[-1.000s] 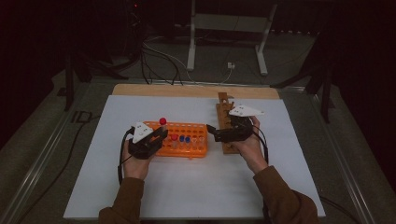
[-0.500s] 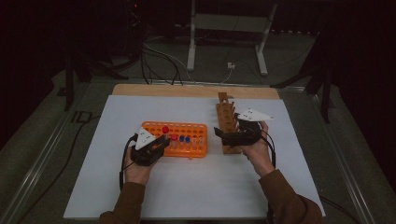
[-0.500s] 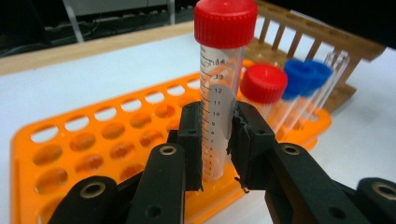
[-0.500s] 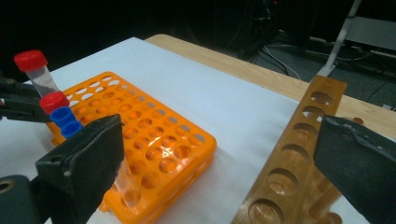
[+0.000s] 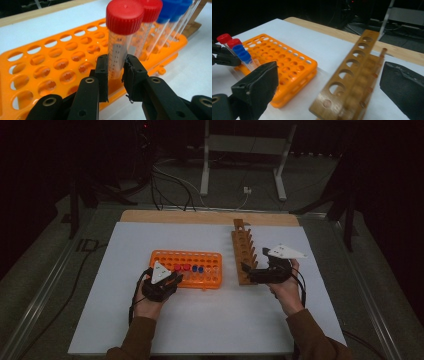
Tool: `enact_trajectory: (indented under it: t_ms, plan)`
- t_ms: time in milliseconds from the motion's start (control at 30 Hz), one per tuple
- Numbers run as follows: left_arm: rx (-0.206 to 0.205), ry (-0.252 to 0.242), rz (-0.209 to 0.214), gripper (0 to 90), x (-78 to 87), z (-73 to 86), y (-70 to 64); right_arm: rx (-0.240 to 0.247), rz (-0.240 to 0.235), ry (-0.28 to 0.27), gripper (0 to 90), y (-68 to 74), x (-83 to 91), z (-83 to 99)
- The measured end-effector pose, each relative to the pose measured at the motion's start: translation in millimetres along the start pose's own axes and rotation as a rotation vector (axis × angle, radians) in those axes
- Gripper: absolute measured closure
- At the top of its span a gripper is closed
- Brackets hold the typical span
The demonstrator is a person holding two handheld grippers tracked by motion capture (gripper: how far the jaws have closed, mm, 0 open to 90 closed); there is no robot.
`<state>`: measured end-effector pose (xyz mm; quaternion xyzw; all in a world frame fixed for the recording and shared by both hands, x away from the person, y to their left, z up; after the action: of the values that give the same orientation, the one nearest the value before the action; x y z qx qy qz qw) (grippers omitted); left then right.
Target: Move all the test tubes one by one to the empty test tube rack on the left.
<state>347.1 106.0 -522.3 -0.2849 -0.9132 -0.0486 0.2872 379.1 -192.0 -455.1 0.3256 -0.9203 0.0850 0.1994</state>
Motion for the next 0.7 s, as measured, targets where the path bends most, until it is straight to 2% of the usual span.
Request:
enact_trajectory:
  t_ms: [67,133,233,400,567,600,700]
  plan:
    - [-0.002,0.018,-0.002,74.7,-2.5,2.3,-0.4,0.006,0.01,-0.002,2.5,-1.5,5.5,3.2]
    - [0.015,0.016,0.006,71.6,-3.0,2.5,0.0,0.008,0.02,-0.01,2.5,-2.4,10.8,6.2]
    - [0.046,-0.008,0.0,55.2,2.3,1.4,3.3,0.013,0.031,-0.018,2.5,-4.2,21.6,15.4]
    - [0.084,-0.103,-0.014,34.5,33.0,-4.1,12.8,0.0,0.056,-0.024,2.4,-11.2,39.2,36.7]
    - [0.101,-0.187,-0.057,16.0,69.8,-1.2,25.7,-0.028,0.077,-0.05,2.4,-18.5,55.6,55.4]
    - [0.108,-0.205,-0.066,14.8,76.3,0.1,28.8,-0.031,0.081,-0.051,2.4,-19.2,58.5,58.9]
    - [0.127,-0.234,-0.096,3.6,90.5,4.9,36.4,-0.039,0.088,-0.073,2.4,-21.4,67.2,66.7]
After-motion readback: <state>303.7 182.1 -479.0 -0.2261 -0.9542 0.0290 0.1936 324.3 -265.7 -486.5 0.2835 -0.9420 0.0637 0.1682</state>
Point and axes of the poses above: each handheld gripper's, and its own axes: x roughly backward along the jaws, z roughly out of its underside, y roughly to its left, the point moved 6 cm from there along -x, roughly forward along the jaws, and after that the axes turned 5 degrees about x, right-handed, at the moved point
